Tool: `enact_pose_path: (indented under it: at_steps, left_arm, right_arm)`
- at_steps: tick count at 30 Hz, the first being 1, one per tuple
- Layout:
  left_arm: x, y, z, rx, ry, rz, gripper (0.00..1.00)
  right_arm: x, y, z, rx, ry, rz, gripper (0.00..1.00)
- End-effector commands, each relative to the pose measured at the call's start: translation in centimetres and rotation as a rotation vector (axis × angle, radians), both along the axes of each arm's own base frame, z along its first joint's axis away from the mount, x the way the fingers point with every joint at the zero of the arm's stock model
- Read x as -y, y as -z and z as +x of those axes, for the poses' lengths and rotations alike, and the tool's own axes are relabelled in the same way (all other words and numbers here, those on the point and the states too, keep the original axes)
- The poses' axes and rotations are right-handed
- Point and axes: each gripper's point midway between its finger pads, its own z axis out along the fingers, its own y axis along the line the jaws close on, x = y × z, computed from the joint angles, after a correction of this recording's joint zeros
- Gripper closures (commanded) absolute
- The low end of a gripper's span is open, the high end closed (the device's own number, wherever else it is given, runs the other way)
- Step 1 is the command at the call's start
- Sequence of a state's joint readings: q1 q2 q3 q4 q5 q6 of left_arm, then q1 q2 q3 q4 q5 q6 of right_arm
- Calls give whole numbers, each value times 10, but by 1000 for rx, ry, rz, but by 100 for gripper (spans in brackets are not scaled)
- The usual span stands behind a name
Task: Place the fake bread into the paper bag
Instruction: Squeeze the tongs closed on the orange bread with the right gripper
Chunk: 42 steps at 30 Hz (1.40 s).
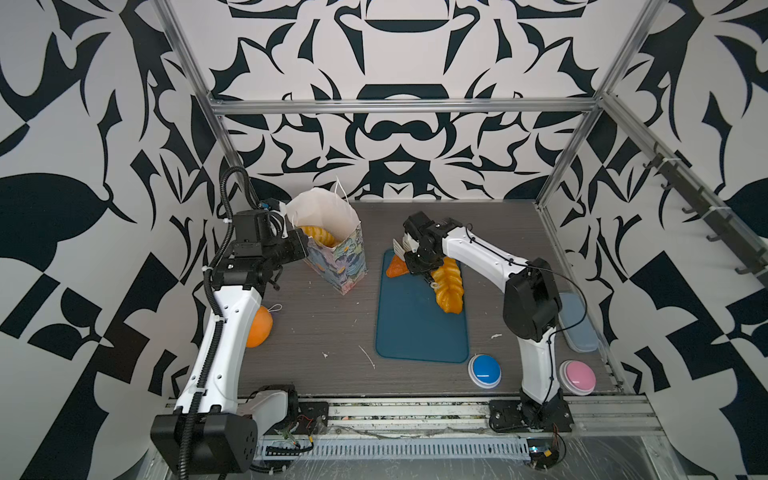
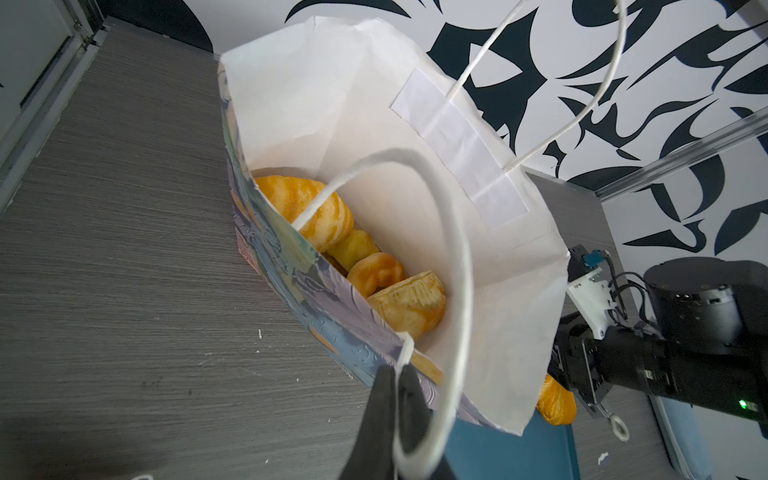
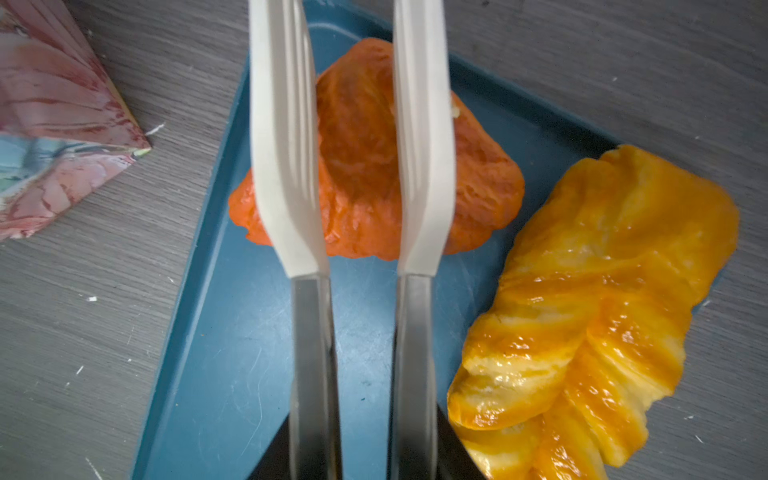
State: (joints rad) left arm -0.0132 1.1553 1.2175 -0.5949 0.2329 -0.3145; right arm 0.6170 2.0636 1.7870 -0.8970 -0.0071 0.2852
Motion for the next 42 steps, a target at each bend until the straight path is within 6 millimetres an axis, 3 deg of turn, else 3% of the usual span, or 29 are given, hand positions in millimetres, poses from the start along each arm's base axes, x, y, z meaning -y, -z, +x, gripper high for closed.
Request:
enact_pose_path:
  at_steps: [1, 20, 32, 42]
  left_arm:
    - [1, 3, -3, -12, 6, -10, 100]
    - [1, 1, -4, -8, 3, -9, 100]
    - [1, 1, -4, -6, 4, -7, 100]
    - [0, 0, -4, -4, 2, -6, 100]
  right_arm:
    - [-3, -37, 1, 54, -18, 41, 61]
    - [3, -36, -1, 39, -23, -1, 65]
    - [4, -29, -4, 22, -28, -13, 60]
    - [4, -31, -4, 27, -33, -15, 69]
